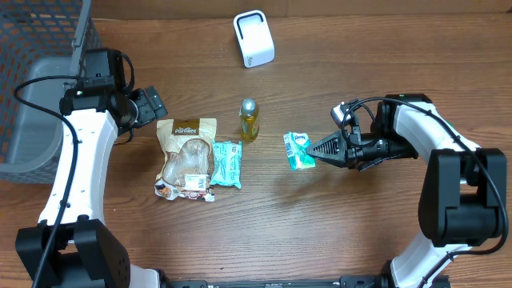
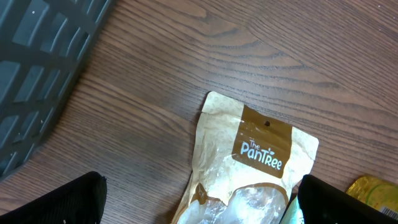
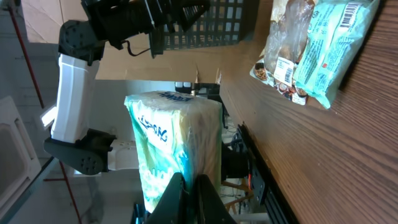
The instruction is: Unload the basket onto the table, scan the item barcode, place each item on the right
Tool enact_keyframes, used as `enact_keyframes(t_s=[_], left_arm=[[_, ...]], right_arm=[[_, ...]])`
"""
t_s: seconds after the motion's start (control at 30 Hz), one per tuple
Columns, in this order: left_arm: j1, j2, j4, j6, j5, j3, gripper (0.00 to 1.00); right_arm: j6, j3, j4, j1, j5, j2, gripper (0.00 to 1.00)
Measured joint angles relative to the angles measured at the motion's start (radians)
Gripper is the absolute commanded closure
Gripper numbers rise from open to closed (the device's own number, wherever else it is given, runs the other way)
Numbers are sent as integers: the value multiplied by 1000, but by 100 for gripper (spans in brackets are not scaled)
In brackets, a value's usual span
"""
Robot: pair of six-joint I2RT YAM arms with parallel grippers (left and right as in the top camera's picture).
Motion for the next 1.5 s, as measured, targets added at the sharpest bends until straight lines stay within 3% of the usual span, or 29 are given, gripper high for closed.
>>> enact_keyframes(t_s=[0.8,1.5], left_arm=[[0,0,0,0,0,0,1],[0,0,0,0,0,0,0]], right_arm=[[166,0,-1,0,-51,-429,96],[200,0,74,0,-54,-445,96]])
